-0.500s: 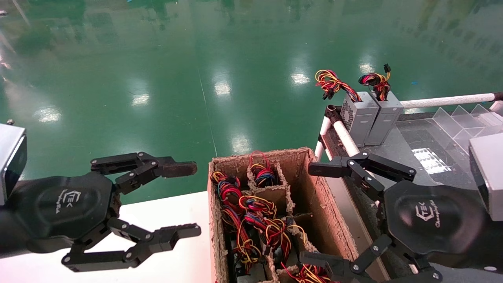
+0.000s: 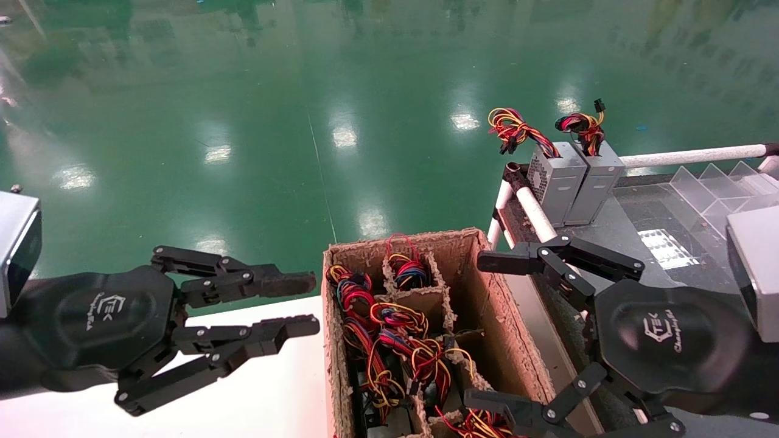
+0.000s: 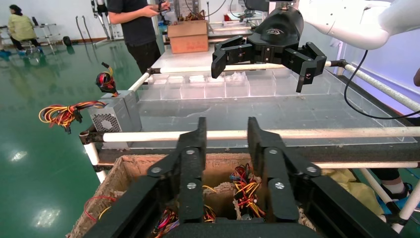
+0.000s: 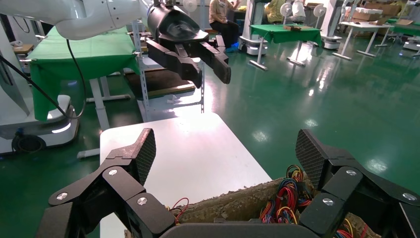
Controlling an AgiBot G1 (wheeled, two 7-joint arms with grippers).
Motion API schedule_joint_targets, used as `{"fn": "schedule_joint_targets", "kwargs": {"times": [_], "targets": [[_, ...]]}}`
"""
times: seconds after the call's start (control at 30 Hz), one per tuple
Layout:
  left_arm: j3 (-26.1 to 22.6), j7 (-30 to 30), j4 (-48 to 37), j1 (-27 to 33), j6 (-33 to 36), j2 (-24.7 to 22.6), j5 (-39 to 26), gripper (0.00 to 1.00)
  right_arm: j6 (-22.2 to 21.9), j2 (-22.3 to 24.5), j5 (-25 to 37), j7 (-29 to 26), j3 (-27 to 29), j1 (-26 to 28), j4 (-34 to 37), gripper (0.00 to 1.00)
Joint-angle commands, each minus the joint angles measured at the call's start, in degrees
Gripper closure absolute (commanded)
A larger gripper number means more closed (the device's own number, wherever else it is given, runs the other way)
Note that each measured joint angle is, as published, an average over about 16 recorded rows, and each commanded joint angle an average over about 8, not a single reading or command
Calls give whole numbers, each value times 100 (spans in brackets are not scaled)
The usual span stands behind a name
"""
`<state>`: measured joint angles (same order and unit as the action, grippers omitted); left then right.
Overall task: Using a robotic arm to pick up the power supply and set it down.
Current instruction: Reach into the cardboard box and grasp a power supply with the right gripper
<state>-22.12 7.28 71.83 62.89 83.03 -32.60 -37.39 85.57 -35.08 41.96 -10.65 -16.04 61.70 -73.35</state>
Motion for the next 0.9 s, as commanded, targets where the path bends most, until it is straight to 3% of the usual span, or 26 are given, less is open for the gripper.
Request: {"fn": "schedule_joint_targets", "kwargs": {"times": [0.03,0.4,0.67,0.9], "targets": [[0,0,0,0,0,0,0,100,0,0,0,0,0,0,0,0],[0,0,0,0,0,0,0,98,0,0,0,0,0,0,0,0],[0,0,0,0,0,0,0,3,-7,27,23,-3,-2,-14,23,0],[0,0,0,0,0,0,0,0,-97,242,275,-103,-53,-65,119,0]]}}
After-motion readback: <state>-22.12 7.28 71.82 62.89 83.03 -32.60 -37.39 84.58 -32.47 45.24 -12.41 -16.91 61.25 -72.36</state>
